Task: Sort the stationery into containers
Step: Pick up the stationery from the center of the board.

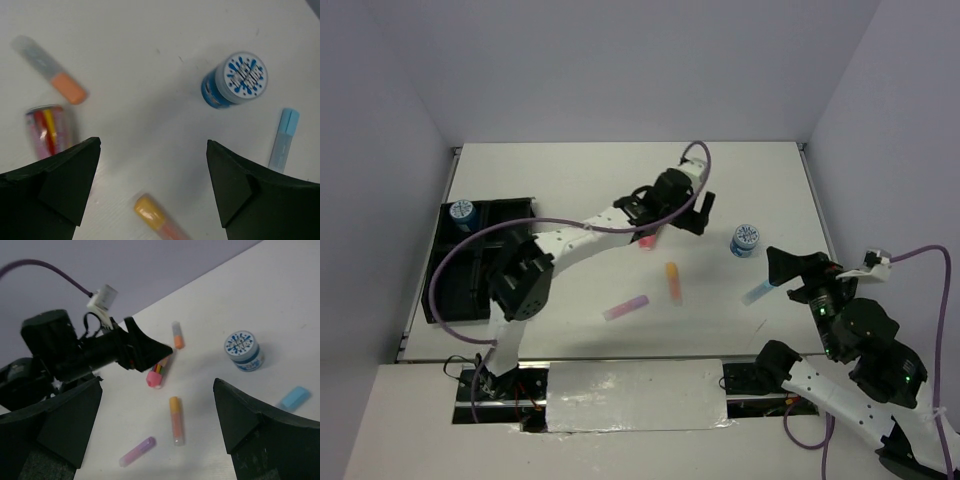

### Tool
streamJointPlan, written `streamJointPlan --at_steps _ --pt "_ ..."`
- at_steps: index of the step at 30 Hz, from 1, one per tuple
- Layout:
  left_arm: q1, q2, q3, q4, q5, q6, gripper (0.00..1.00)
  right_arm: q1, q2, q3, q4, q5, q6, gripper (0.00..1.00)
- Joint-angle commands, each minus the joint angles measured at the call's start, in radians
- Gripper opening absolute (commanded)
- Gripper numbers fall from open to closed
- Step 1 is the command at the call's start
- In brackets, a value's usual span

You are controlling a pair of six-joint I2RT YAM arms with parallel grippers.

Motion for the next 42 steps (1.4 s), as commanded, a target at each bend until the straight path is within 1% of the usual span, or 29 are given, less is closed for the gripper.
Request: streamJointPlan --at_steps 1,2,4,6,9,14,18,19,20,24,27,32,36,40,42 --pt "-0.039 0.062 0.097 0.150 0.134 0.067 0.99 -0.004 0.031 0.096 -0.165 0.115 0.065 1.00" --pt "-0.045 0.083 0.106 0.193 0.139 0.057 0.99 -0.004 0.031 0.109 -0.162 0.126 0.044 1.00" --pt "-0.059 0.149 0.146 0.236 0.202 0.045 0.99 -0.003 0.035 0.131 -0.153 0.127 0.027 1.00" --pt "-0.082 0.220 0.219 0.239 0.231 0.039 0.99 -0.004 0.045 0.149 -0.157 0.120 0.000 1.00" --pt "-0.114 0.283 0.287 0.254 0.234 0.060 0.99 -0.003 0.068 0.149 -0.159 0.086 -0.034 1.00" --pt "-0.122 0.418 0.437 0.221 0.243 0.079 0.99 -0.003 0.050 0.122 -0.119 0.011 -0.092 1.00" --pt "-0.120 0.527 0.576 0.162 0.237 0.085 0.99 -0.001 0.018 0.087 -0.035 -0.099 -0.157 1.00" --pt "-0.120 0.566 0.631 0.161 0.242 0.083 0.99 -0.004 0.019 0.085 -0.036 -0.107 -0.162 1.00" --pt "-0.122 0.579 0.646 0.133 0.242 0.082 0.99 -0.003 0.030 0.086 -0.047 -0.115 -0.160 1.00" --pt "-0.120 0.593 0.623 0.129 0.213 0.065 0.99 -0.003 0.030 0.093 -0.050 -0.127 -0.166 1.00" --pt "-0.122 0.596 0.601 0.127 0.187 0.060 0.99 -0.003 -0.002 0.085 -0.027 -0.138 -0.180 1.00" --pt "-0.125 0.604 0.594 0.119 0.196 0.067 0.99 -0.003 -0.041 0.070 -0.008 -0.156 -0.188 1.00" --pt "-0.155 0.568 0.523 0.150 0.110 0.126 0.99 -0.003 -0.041 0.059 0.002 -0.161 -0.201 1.00" --pt "-0.155 0.619 0.603 0.110 0.118 0.116 0.99 -0.004 -0.036 0.054 0.009 -0.178 -0.205 1.00" --pt "-0.155 0.619 0.589 0.118 0.115 0.111 0.99 -0.003 -0.045 0.051 0.009 -0.181 -0.205 1.00"
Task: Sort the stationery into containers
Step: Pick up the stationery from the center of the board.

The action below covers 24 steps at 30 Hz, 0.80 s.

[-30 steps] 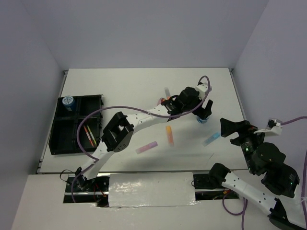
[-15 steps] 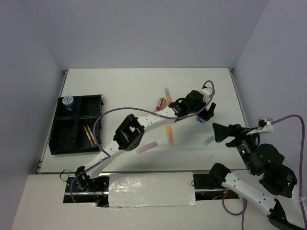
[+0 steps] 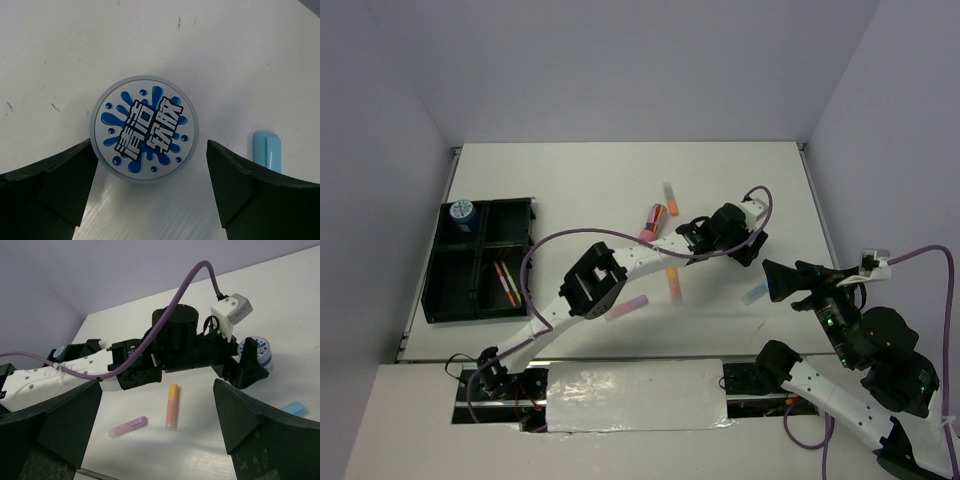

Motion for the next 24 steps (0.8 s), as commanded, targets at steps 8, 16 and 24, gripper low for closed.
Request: streamJointPlan --at_steps 8,16,24 --pt "-0.006 -0.031 -0.029 0.125 -0.050 0.013 0.99 -0.003 -0.034 -0.018 0.063 -0.024 -0.029 1.00" --pt "-0.005 -0.039 -0.029 0.164 -0.083 0.020 0.99 -0.003 -0.034 -0.042 0.076 -0.054 -0.043 1.00" --pt "-0.005 -0.053 -0.043 0.198 -0.071 0.029 0.94 -0.003 -0.026 -0.050 0.086 -0.063 -0.056 1.00"
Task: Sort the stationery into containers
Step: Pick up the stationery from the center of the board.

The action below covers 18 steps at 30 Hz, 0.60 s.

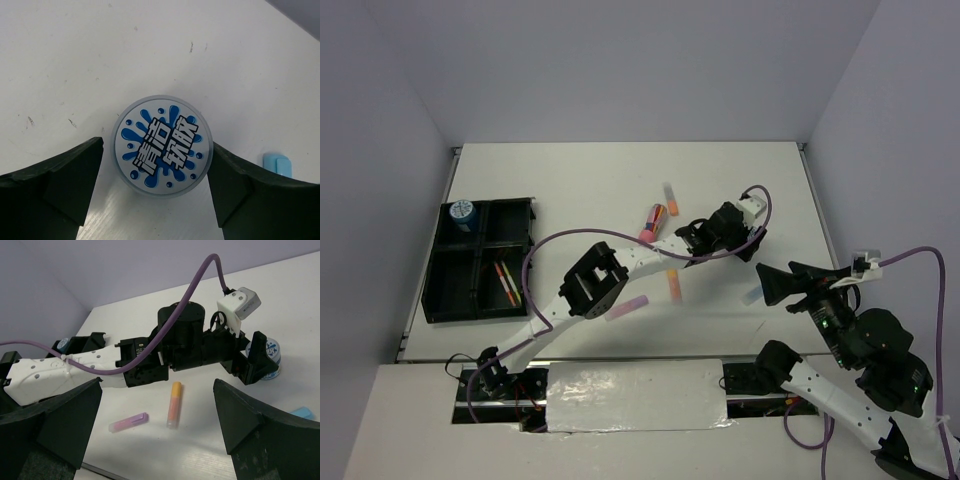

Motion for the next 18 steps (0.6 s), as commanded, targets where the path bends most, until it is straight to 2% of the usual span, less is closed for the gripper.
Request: streamJointPlan --at_steps 1,2,5,6,7,8,10,12,18 --pt "-0.002 -0.060 -0.010 0.078 -0.004 0.025 0.91 -0.001 0.004 -0.012 0.051 -0.009 -0.024 1.00" --pt "-0.002 -0.063 -0.016 0.083 -0.001 0.027 0.86 -0.004 0.002 -0.016 0.053 -0.009 -0.026 1.00" --pt "-0.002 -0.070 -0.028 0.091 0.004 0.030 0.65 -0.004 0.003 -0.024 0.062 -0.015 -0.027 1.00" --pt "-0.002 -0.076 -0.033 0.094 0.005 0.028 0.48 -0.004 0.005 -0.022 0.063 -0.014 -0.027 1.00" --pt "-0.002 -0.090 -0.053 0.107 0.015 0.030 0.39 -0.004 0.005 -0.022 0.063 -0.015 -0.027 1.00" --pt "-0.002 -0.102 -0.065 0.115 0.019 0.031 0.15 -0.003 0.007 -0.022 0.063 -0.015 -0.029 1.00" --pt "0.000 -0.139 -0.097 0.127 0.009 0.034 0.00 -0.003 0.007 -0.019 0.062 -0.011 -0.030 1.00" --pt "0.003 -0.173 -0.136 0.138 0.009 0.045 0.00 -0.004 0.005 -0.018 0.063 -0.009 -0.032 1.00" --pt "0.052 -0.410 -0.274 0.172 0.030 0.038 0.00 -0.006 0.011 -0.016 0.074 -0.014 -0.030 1.00"
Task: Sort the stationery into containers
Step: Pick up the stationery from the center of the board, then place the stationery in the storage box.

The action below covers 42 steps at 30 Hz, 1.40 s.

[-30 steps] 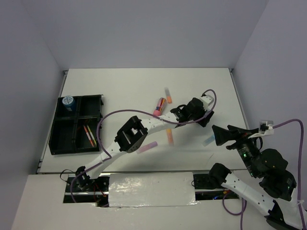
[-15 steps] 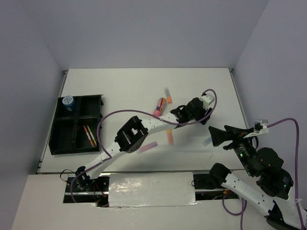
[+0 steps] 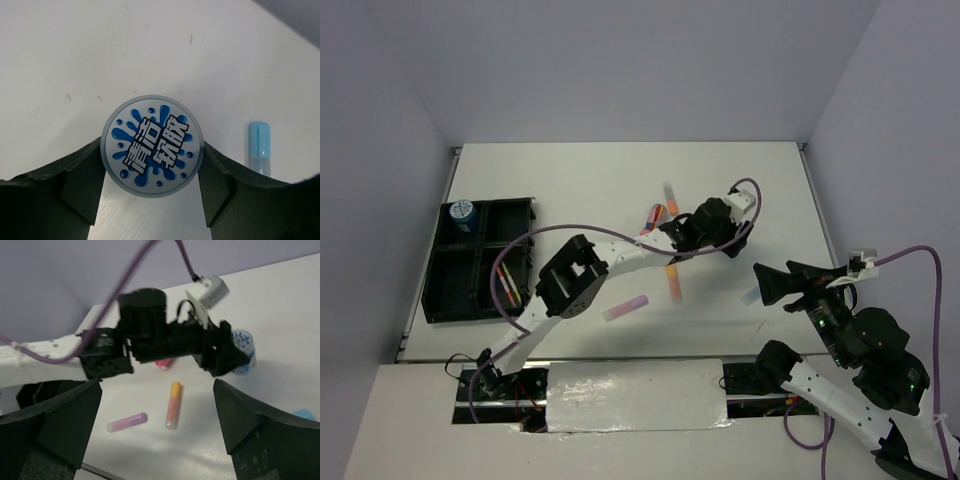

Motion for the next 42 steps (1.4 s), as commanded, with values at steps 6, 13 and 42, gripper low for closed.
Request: streamJointPlan --at_steps 6,13,42 --pt "0.166 -0.466 -0.154 -0.035 -0.144 0.019 0.00 -0.003 0.008 -0.037 0.106 -0.026 -0.032 1.00" --pt "0.517 -0.854 -0.380 -0.594 -0.594 -0.253 0.00 -0.004 0.299 -0.108 0.287 -0.124 -0.026 1.00" --pt "1.322 -0.792 -0.509 -0.653 -0.309 -0.307 0.00 -0.020 0.678 -0.206 0.682 -0.502 -0.081 1.00"
